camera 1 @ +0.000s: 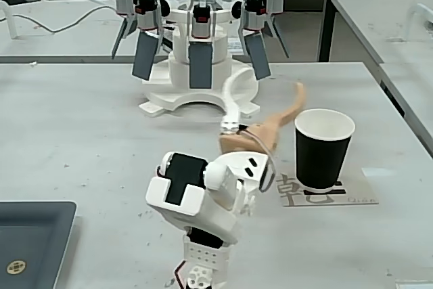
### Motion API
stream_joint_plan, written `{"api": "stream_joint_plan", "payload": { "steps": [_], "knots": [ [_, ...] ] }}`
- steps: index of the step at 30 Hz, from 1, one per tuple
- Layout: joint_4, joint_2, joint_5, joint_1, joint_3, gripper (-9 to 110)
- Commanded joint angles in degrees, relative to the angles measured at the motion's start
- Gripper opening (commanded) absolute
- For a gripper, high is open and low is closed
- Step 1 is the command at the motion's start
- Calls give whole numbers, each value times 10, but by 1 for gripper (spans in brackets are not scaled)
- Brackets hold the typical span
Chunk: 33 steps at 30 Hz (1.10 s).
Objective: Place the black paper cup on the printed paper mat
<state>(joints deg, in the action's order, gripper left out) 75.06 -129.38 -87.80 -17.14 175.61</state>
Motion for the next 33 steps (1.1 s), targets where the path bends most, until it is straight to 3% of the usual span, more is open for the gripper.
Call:
{"api": "stream_joint_plan", "payload": {
  "steps": [1, 15, 33],
  "knots": [
    [-9, -18, -4, 50, 11, 20],
    [-41, 132, -15, 203, -112, 20],
    [-111, 371, -24, 214, -407, 16]
  ]
}}
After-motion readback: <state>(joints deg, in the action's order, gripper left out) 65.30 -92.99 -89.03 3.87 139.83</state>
